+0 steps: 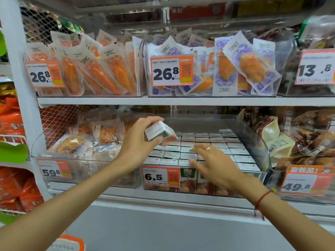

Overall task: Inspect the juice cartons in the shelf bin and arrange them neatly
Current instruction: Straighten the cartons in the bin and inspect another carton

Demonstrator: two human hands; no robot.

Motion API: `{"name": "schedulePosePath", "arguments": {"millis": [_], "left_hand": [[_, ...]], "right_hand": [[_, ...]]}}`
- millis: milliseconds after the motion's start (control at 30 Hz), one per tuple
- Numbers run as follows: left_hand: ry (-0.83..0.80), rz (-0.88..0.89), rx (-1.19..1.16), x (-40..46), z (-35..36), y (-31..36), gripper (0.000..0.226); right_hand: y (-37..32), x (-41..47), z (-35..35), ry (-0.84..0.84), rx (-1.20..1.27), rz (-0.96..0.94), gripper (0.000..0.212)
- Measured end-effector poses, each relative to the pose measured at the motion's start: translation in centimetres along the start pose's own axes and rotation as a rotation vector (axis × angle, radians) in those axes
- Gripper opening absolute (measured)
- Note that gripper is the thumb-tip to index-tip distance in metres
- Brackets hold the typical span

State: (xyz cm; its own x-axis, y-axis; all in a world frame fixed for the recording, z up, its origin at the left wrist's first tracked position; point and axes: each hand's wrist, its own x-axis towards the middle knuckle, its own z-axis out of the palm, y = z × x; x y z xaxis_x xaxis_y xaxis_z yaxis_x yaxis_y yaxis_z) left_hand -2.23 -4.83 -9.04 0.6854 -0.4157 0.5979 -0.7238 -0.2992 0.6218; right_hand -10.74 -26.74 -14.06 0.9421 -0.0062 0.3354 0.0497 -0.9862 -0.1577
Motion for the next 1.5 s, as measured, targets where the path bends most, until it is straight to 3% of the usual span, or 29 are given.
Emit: {"name": "schedulePosePath", "arguments": {"millis": [100, 333, 500, 667, 933, 1267, 1333, 1400, 1500], "left_hand": [[-0.03, 0.19, 0.312, 1.9, 1.6, -1.8, 0.043], [-0.066, 0.274, 0.767, 3.7, 2.7, -3.9, 0.05], [-0.134, 0.274, 0.882, 4.5, 2.4, -3.8, 0.056], [-0.238, 0.155, 1.023, 6.7, 1.5, -3.6, 0.062], [-0.406, 0.165, 1.046, 7.2, 2.2, -3.9, 0.053], [-0.669, 0.021, 1.095, 8.1, 3.7, -4.3, 0.035], [-0.644, 0.067, 1.051, 7.3, 3.6, -4.1, 0.019], [-0.554, 0.128, 1.0, 6.3, 3.0, -4.1, 0.018], [-0.214, 0.241, 0.784, 3.7, 2.0, -5.4, 0.029]], "right_hand": [[1.2, 0.6, 0.9, -0.049, 0.028, 0.011, 0.045], [1.3, 0.3, 1.9, 0.038, -0.052, -0.032, 0.045], [1.3, 0.1, 2.0, 0.086, -0.06, -0.043, 0.046], [1.2, 0.2, 2.0, 0.098, -0.05, -0.04, 0.046], [1.0, 0.0, 2.0, 0.104, -0.087, -0.028, 0.046], [0.8, -0.1, 1.5, 0.092, -0.078, -0.011, 0.044], [0.7, -0.1, 1.3, 0.065, -0.069, -0.012, 0.044], [0.7, 0.2, 0.9, 0.003, -0.038, -0.006, 0.044], [0.7, 1.3, -0.1, -0.083, 0.024, 0.01, 0.041]]}}
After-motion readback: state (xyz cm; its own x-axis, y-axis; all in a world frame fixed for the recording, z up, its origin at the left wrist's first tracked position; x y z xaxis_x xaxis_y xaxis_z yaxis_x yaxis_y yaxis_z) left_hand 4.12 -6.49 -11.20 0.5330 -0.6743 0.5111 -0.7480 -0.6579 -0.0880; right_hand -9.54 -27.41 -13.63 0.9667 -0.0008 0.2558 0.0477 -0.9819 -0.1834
